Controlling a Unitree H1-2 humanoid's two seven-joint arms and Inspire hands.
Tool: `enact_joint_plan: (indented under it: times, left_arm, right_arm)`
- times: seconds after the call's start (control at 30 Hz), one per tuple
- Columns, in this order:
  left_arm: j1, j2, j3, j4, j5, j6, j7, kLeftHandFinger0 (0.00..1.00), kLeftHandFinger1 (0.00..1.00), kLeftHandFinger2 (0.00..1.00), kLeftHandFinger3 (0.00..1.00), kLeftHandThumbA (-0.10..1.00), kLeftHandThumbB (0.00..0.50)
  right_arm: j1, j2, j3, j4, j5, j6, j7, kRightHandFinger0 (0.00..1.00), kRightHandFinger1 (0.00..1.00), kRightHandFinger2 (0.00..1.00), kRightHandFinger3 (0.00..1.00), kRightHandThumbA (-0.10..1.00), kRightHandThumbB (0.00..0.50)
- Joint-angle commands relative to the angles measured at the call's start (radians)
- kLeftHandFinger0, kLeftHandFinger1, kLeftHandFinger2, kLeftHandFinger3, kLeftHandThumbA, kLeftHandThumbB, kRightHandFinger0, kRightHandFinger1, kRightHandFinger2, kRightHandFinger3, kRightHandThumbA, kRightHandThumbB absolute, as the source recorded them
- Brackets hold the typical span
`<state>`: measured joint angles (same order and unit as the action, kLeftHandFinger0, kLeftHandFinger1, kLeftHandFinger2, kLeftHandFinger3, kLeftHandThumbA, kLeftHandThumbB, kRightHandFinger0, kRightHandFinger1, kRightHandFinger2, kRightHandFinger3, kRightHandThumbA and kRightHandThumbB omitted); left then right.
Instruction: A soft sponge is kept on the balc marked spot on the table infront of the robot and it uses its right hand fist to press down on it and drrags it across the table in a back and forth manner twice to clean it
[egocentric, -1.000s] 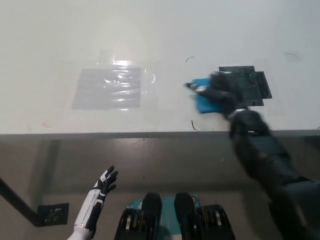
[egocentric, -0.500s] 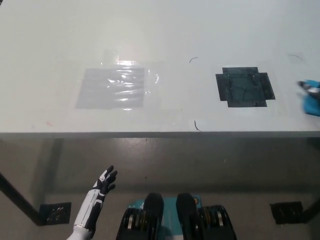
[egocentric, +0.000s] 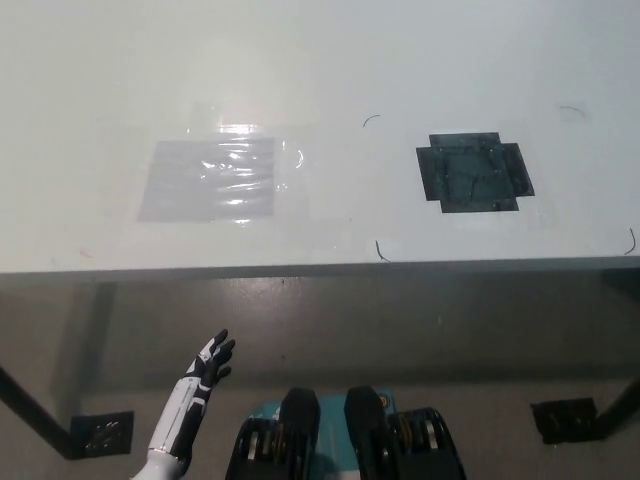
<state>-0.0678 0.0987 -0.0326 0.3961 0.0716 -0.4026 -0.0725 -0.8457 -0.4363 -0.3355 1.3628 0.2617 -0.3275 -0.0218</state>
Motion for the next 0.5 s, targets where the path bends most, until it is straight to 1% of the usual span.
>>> enact_joint_plan:
  times: [0.0, 0.03, 0.07, 0.1, 0.17, 0.23, 0.27, 0.3, 0.33, 0.4, 0.43, 0.47]
  left_arm:
    - [-0.016, 0.005, 0.004, -0.009, 0.007, -0.037, 0.017, 1.0, 1.0, 1.0, 1.0, 1.0, 0.366]
    - [-0.017, 0.006, 0.004, -0.006, 0.009, -0.041, 0.018, 1.0, 1.0, 1.0, 1.0, 1.0, 0.368]
    - [-0.018, 0.006, 0.005, -0.003, 0.008, -0.044, 0.018, 1.0, 1.0, 1.0, 1.0, 1.0, 0.371]
    - [-0.019, 0.007, 0.005, 0.001, 0.006, -0.044, 0.017, 1.0, 1.0, 1.0, 1.0, 1.0, 0.371]
    - [-0.018, 0.006, 0.004, -0.002, 0.001, -0.035, 0.012, 1.0, 1.0, 1.0, 1.0, 1.0, 0.375]
    - [-0.016, 0.006, 0.004, -0.009, 0.001, -0.029, 0.011, 1.0, 1.0, 1.0, 1.0, 1.0, 0.375]
    - [-0.017, 0.007, 0.003, -0.008, 0.004, -0.03, 0.012, 1.0, 1.0, 1.0, 1.0, 1.0, 0.373]
    - [-0.016, 0.007, 0.003, -0.008, 0.005, -0.029, 0.013, 1.0, 1.0, 1.0, 1.0, 1.0, 0.372]
    - [-0.016, 0.009, 0.004, -0.007, 0.002, -0.026, 0.011, 1.0, 1.0, 1.0, 1.0, 1.0, 0.374]
    - [-0.015, 0.009, 0.005, -0.008, -0.002, -0.025, 0.009, 1.0, 1.0, 1.0, 1.0, 1.0, 0.373]
    - [-0.015, 0.008, 0.004, -0.006, -0.001, -0.029, 0.01, 1.0, 1.0, 1.0, 1.0, 1.0, 0.372]
    - [-0.014, 0.008, 0.003, -0.004, 0.004, -0.032, 0.012, 1.0, 1.0, 1.0, 1.0, 1.0, 0.371]
  right_arm:
    - [-0.02, 0.073, 0.022, 0.013, -0.007, 0.053, 0.005, 0.0, 0.0, 0.19, 0.23, 1.0, 0.153]
    - [-0.028, 0.089, 0.021, 0.012, -0.002, 0.045, 0.02, 0.0, 0.0, 0.12, 0.12, 1.0, 0.163]
    - [-0.035, 0.103, 0.022, 0.01, 0.001, 0.04, 0.026, 0.0, 0.0, 0.06, 0.04, 1.0, 0.178]
    - [-0.047, 0.122, 0.025, 0.01, -0.001, 0.033, 0.029, 0.0, 0.0, 0.02, 0.0, 1.0, 0.19]
    - [-0.067, 0.159, 0.051, 0.012, -0.029, 0.035, -0.014, 0.0, 0.0, 0.0, 0.0, 1.0, 0.213]
    - [-0.081, 0.185, 0.06, 0.009, -0.027, 0.031, -0.009, 0.0, 0.0, 0.0, 0.0, 1.0, 0.219]
    - [-0.098, 0.214, 0.059, 0.006, -0.019, 0.034, -0.005, 0.0, 0.0, 0.0, 0.0, 1.0, 0.189]
    - [-0.103, 0.226, 0.063, 0.003, -0.019, 0.034, -0.004, 0.0, 0.0, 0.0, 0.0, 1.0, 0.187]
    - [-0.111, 0.244, 0.072, 0.001, -0.027, 0.04, -0.015, 0.0, 0.0, 0.0, 0.0, 1.0, 0.196]
    - [-0.121, 0.268, 0.075, -0.007, -0.021, 0.05, -0.013, 0.0, 0.0, 0.0, 0.0, 1.0, 0.184]
    - [-0.13, 0.291, 0.089, -0.008, -0.032, 0.038, -0.01, 0.0, 0.0, 0.0, 0.0, 1.0, 0.157]
    - [-0.132, 0.3, 0.097, -0.008, -0.037, 0.033, -0.011, 0.0, 0.0, 0.0, 0.0, 1.0, 0.156]
